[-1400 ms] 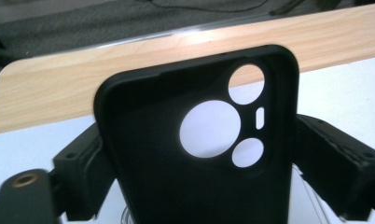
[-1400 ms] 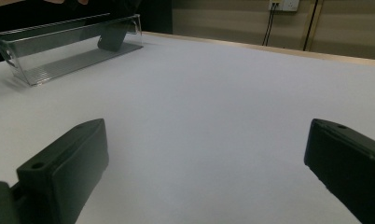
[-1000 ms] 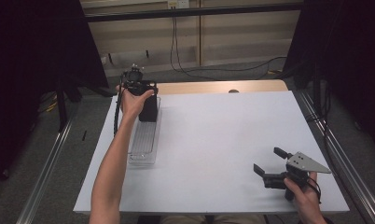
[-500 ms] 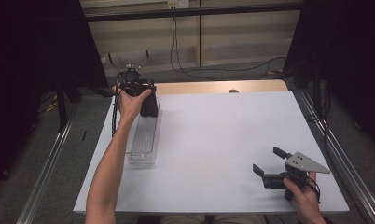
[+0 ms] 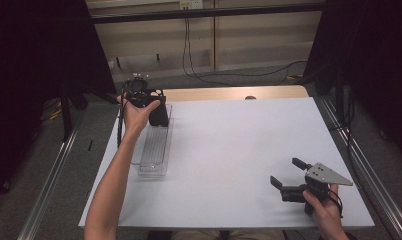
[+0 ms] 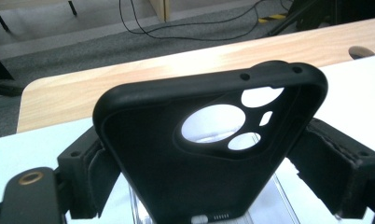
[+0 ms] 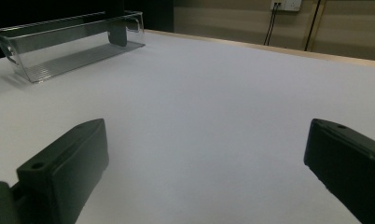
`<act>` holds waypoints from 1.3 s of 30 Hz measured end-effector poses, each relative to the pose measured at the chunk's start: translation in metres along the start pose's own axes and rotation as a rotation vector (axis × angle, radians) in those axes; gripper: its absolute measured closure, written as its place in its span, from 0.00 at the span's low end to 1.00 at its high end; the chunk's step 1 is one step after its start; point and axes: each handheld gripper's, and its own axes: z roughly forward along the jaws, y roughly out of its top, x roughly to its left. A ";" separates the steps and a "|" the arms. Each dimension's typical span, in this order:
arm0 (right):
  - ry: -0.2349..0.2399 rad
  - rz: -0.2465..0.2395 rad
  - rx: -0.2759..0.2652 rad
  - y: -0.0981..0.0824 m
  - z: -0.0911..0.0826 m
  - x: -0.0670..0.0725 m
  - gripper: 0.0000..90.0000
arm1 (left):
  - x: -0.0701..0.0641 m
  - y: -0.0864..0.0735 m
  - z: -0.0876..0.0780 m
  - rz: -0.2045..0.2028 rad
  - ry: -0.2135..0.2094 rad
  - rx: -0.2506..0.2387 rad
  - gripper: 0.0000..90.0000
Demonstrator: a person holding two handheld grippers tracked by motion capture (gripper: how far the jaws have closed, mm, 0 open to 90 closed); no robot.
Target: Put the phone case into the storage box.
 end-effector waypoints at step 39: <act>0.009 0.001 -0.001 0.000 0.000 -0.001 0.00 | -0.010 0.005 0.025 -0.048 0.114 -0.129 0.15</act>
